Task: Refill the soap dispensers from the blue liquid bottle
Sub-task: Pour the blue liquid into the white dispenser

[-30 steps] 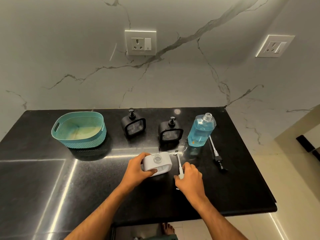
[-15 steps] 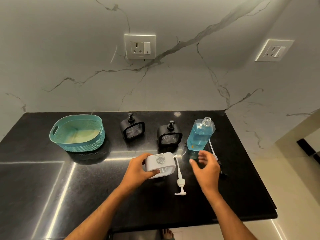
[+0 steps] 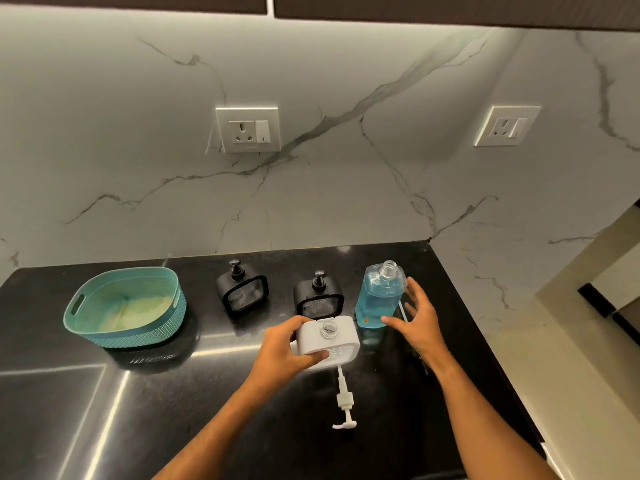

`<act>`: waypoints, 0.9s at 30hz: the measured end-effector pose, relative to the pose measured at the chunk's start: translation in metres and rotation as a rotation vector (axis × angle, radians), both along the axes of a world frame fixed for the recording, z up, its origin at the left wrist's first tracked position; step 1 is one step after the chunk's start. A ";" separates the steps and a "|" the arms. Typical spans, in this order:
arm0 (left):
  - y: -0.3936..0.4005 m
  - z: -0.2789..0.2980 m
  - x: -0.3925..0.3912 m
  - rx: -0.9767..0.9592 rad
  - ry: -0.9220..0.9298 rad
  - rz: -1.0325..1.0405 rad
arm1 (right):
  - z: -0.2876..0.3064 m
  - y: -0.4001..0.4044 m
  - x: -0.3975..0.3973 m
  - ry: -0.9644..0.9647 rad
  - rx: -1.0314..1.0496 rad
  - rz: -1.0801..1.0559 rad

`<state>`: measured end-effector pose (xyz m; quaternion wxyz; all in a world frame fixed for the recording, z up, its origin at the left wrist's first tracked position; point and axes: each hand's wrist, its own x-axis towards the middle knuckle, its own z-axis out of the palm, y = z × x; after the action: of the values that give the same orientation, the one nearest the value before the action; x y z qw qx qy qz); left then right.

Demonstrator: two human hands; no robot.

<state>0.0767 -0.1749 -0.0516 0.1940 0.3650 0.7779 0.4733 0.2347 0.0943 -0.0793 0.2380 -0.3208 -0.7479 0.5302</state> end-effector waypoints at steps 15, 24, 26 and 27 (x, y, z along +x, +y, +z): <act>0.010 -0.017 0.023 0.016 0.013 0.304 | -0.013 0.012 -0.023 0.083 -0.036 0.021; 0.010 -0.014 0.038 0.103 -0.041 0.454 | -0.019 0.001 -0.023 0.099 0.058 -0.042; 0.010 -0.015 0.041 0.111 -0.048 0.482 | -0.019 -0.004 -0.023 0.110 0.068 -0.072; 0.010 -0.016 0.043 0.117 -0.047 0.493 | -0.019 -0.007 -0.023 0.116 0.071 -0.089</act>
<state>0.1194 -0.1653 -0.0680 0.0695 0.1639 0.8098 0.5590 0.2117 0.0870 -0.0986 0.3153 -0.3138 -0.7362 0.5100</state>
